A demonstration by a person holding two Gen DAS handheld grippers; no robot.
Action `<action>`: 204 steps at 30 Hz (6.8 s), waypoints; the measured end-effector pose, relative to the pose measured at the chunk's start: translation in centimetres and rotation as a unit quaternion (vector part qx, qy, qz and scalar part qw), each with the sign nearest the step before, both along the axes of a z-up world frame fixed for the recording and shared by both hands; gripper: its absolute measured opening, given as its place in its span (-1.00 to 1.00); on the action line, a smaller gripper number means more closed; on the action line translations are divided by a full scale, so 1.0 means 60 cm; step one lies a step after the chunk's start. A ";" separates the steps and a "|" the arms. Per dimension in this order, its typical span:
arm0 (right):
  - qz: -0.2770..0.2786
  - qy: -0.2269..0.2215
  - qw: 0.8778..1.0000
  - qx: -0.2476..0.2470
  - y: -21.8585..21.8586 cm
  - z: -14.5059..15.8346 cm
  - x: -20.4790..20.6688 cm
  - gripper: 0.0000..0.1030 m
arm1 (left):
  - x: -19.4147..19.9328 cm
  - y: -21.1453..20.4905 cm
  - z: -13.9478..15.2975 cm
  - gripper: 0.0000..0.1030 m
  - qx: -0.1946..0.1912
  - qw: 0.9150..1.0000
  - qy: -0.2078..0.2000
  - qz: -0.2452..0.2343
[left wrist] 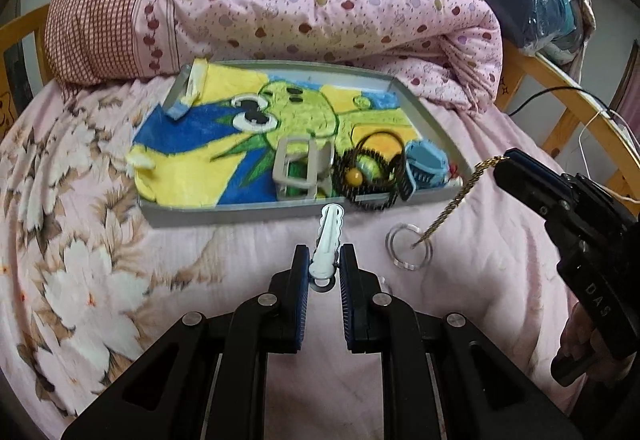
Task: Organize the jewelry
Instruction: 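Carry the hair clip and gold chain into the grey tray and open both tools, then withdraw both tools and move them toward the two silver hoops, then grasp the small silver hoop with the left tool while the right grasps the large hoop, then carry both silver hoops into the grey tray and open both tools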
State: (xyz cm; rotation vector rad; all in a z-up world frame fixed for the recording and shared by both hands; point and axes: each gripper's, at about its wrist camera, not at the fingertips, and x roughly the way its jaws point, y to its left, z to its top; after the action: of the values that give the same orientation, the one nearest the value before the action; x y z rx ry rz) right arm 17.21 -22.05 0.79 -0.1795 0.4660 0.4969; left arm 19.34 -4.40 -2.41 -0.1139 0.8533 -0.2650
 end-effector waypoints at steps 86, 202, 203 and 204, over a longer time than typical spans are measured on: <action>-0.077 0.001 0.996 0.054 -0.078 0.034 -0.043 1.00 | -0.070 0.020 0.088 0.95 0.011 0.991 -0.115 0.072; 0.041 0.124 0.991 0.025 -0.014 -0.082 0.058 -0.92 | 0.023 -0.003 -0.033 -0.95 0.014 1.000 -0.016 0.018; 0.036 0.117 0.992 0.036 -0.020 -0.075 0.064 -0.92 | 0.029 0.000 -0.030 -0.95 0.012 0.999 -0.018 0.026; 0.029 0.113 0.992 0.046 -0.024 -0.069 0.072 -0.92 | 0.037 0.003 -0.028 -0.95 0.008 0.999 -0.019 0.032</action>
State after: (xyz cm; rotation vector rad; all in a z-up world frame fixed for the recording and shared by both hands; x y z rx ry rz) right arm 21.50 -23.50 -3.36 -0.0485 0.6581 0.5985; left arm 21.56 -4.25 -4.09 -0.1211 0.8118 -0.1993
